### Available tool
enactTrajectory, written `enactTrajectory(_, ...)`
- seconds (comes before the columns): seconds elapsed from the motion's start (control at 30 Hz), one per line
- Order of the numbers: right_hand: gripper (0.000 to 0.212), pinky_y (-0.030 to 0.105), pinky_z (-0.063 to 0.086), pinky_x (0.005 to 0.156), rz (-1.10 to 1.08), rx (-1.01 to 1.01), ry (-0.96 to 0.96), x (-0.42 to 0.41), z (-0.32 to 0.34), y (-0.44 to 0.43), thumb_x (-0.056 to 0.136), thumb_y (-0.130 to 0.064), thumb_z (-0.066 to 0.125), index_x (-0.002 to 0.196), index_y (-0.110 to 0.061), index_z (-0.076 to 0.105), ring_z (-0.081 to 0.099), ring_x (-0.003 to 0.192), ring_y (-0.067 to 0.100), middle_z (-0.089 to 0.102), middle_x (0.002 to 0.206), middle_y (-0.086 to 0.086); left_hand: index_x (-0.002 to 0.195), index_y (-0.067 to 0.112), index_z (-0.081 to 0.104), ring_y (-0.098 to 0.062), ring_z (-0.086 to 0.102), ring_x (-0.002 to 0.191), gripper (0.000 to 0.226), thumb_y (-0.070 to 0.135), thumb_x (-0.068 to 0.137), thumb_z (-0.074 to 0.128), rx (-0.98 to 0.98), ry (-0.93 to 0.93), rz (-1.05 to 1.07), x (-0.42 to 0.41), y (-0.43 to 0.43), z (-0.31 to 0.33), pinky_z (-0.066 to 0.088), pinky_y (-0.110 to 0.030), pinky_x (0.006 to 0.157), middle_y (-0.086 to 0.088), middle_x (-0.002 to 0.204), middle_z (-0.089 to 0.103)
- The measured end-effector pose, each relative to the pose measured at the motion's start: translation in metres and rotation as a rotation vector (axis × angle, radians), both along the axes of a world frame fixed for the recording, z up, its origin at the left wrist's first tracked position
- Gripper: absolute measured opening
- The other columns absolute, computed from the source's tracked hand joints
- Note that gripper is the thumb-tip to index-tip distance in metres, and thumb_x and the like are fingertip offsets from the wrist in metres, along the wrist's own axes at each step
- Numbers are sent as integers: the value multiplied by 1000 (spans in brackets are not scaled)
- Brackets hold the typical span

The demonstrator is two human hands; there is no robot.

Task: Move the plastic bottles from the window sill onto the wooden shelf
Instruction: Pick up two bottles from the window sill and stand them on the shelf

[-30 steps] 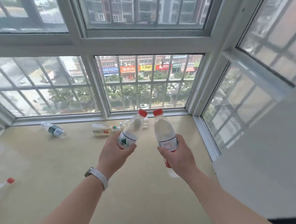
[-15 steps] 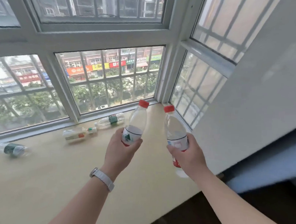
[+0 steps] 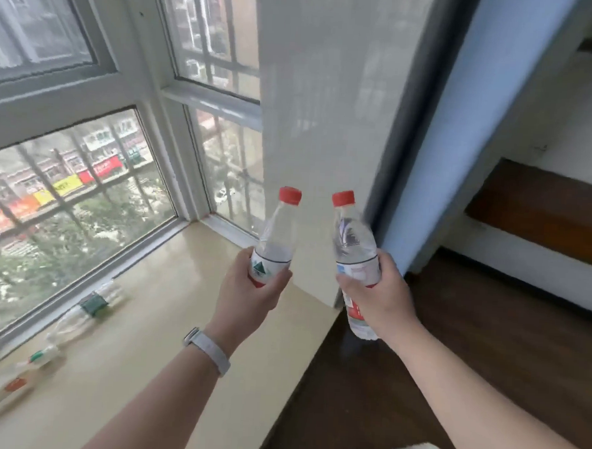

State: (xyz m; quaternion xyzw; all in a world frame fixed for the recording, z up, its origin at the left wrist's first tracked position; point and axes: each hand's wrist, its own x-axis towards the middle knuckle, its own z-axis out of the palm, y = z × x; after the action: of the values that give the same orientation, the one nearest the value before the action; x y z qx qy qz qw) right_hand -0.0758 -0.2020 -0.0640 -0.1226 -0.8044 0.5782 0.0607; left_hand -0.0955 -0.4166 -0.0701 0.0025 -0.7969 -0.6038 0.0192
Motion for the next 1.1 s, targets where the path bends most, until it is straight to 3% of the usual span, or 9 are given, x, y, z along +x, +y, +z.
enactTrajectory(0.13,33,30,54,67,-130,22,29,-4,-1,62,75,-32,79,101,-35,58,65,71,3,68,83,-21,106,25,56,-8,55,53,32,28,81,76,-35,14,-123,-24,69,6,45,-20,49,0,70,64)
enactTrajectory(0.3,32,16,50,54,-262,-20,74,-5,-8,146,76,-26,79,95,-39,56,65,67,9,68,81,-19,98,30,54,-8,55,51,28,30,81,77,-104,46,-246,-53,168,7,46,-21,49,1,68,63)
enactTrajectory(0.4,35,21,51,60,-337,-14,87,-1,-12,196,76,-25,80,97,-38,56,65,70,8,68,82,-22,96,17,54,0,53,48,25,21,84,76,-113,26,-321,-64,229,9,41,-12,47,8,63,59)
enactTrajectory(0.53,41,33,56,74,-487,0,93,7,-21,256,73,-34,81,105,-37,56,64,79,-1,68,87,-21,105,27,57,2,64,73,31,34,82,77,-149,31,-376,-77,300,5,43,-6,57,11,84,68)
enactTrajectory(0.73,45,40,59,76,-662,35,80,36,-22,312,70,-44,80,106,-43,53,66,81,3,68,93,-20,111,30,53,2,64,84,36,38,83,74,-188,63,-527,-86,379,11,44,-6,60,15,93,66)
enactTrajectory(0.97,46,25,56,69,-837,63,21,64,-19,356,72,-46,79,110,-40,53,66,81,0,67,96,-17,122,27,50,-4,63,90,47,41,84,73,-186,104,-719,-92,453,9,44,-10,64,17,102,62)
enactTrajectory(1.1,41,28,55,70,-959,66,-16,62,-19,379,71,-43,79,104,-42,54,65,80,-2,66,91,-23,134,24,44,-12,64,98,59,46,85,70,-181,94,-820,-108,496,4,51,-18,73,10,115,61)
